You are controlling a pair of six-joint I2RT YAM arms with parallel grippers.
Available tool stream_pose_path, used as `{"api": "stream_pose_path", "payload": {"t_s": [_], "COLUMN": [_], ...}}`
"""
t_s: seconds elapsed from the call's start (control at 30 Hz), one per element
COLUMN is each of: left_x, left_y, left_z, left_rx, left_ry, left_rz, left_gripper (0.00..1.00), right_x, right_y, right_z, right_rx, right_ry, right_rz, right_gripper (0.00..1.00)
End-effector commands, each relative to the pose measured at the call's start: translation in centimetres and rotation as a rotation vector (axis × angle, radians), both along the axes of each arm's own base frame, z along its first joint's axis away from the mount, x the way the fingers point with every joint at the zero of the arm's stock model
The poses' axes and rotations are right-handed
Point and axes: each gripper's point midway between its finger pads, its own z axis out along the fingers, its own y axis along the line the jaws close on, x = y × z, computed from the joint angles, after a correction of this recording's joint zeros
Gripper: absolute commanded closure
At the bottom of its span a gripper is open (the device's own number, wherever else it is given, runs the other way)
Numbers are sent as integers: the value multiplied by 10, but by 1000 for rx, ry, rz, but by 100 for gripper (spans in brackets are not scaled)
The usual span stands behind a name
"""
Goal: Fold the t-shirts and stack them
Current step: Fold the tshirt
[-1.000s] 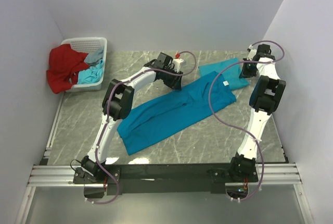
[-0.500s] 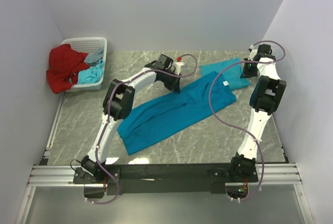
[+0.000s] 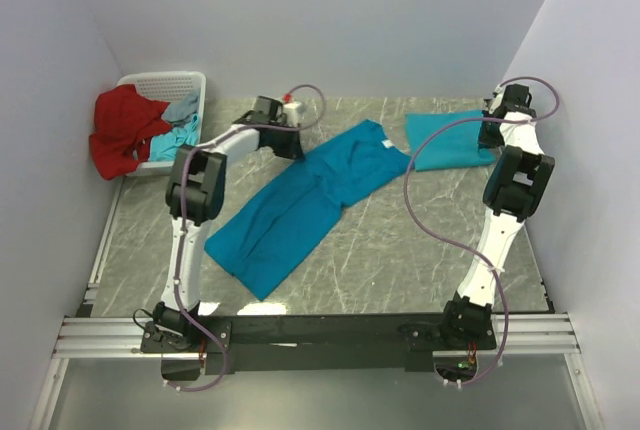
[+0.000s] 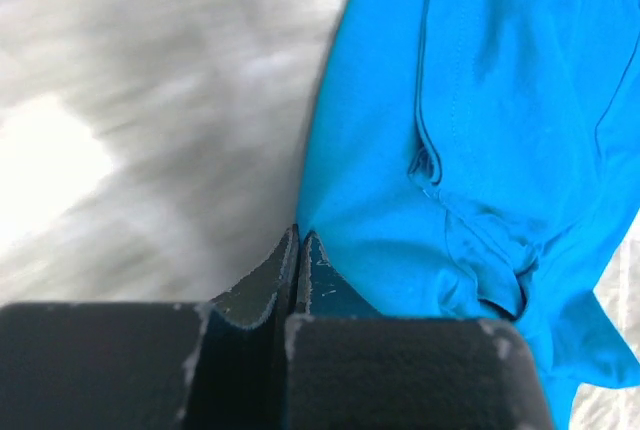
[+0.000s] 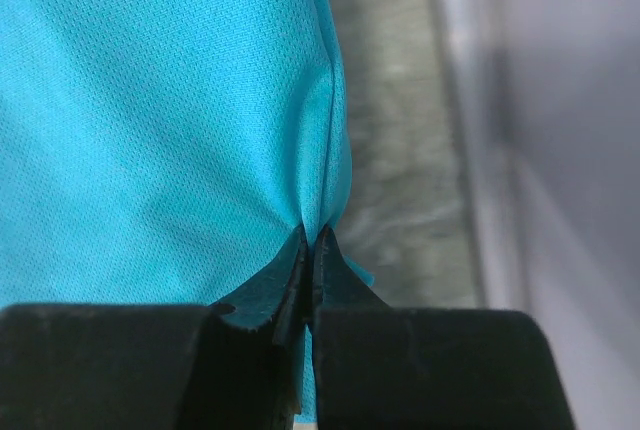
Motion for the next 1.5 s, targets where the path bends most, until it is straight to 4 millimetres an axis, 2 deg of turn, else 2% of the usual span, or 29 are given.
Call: {"api": "stream_pose_path", "payload": {"t_s": [0.0,0.07,0.23,0.33,0.43,0.47,0.5,0.53,0.57,0.6,0.63,0.67,0.7,0.73,0.77,0.8,0.83,0.87,0.9,0.93,1.03,1.07,1.1,1.13,1.27,1.37,1.4,1.43,1.47], "left_x": [6,5,7,10,11,11,12,13,13,14,16,20,22,24,26,29,29,29,29,25,15,12,7,2,-20,-44,-51,-66,-74], "left_y": [42,50,54,60,62,63,62,64,64,64,64,65,66,67,69,73,75,77,80,83,92,94,97,103,123,140,143,146,147], "left_z": [-7,-16,-22,-18,-5,0,5,14,21,28,47,60,72,97,112,125,152,166,179,201,235,241,239,255,266,268,267,264,263], "left_rx": [53,66,71,79,51,32,18,11,5,4,-7,-13,-14,-25,-25,-14,-24,-25,-18,-23,-17,-10,0,3,29,41,39,37,28], "left_ry": [23,45,60,61,48,49,43,30,20,2,-34,-71,-96,-145,-180,-214,-267,-297,-329,-372,-449,-466,-463,-504,-552,-589,-595,-595,-598], "left_rz": [105,114,140,175,181,179,177,177,175,172,175,180,189,196,206,225,234,241,255,263,280,280,286,305,383,454,462,464,461], "left_gripper": [100,100,100,100,100,99,99,97,89,83,75,71,66,56,52,50,46,44,43,38,34,34,33,32,28,25,25,25,25], "right_x": [5,6,5,6,6,6,6,4,6,-2,-2,2,-4,-2,0,-5,-3,0,-3,-5,-5,-3,-7,-7,-17,-28,-34,-39,-44], "right_y": [-33,-37,-47,-52,-53,-50,-46,-42,-40,-35,-29,-30,-24,-17,-15,-15,-7,-8,-5,-6,1,6,10,11,32,67,86,99,119], "right_z": [29,30,32,34,36,35,36,41,46,36,55,64,60,76,83,82,97,106,105,118,129,131,133,139,146,151,140,150,142], "right_rx": [-108,-112,-150,-171,-180,-174,-167,-166,-177,-179,-205,-248,-256,-279,-298,-325,-349,-375,-392,-422,-446,-453,-459,-478,-485,-492,-481,-487,-437], "right_ry": [-64,-73,-70,-72,-75,-68,-66,-68,-81,-58,-91,-122,-108,-135,-152,-142,-170,-200,-197,-220,-246,-251,-254,-277,-305,-324,-310,-330,-328], "right_rz": [-86,-95,-116,-124,-120,-102,-83,-67,-47,-35,-23,-19,-10,1,6,-6,2,-3,-5,-25,-28,-20,-13,-11,56,187,246,301,383], "right_gripper": [100,100,100,100,100,83,72,64,54,52,49,45,44,44,44,44,44,44,44,39,38,38,38,38,37,36,36,36,36]}}
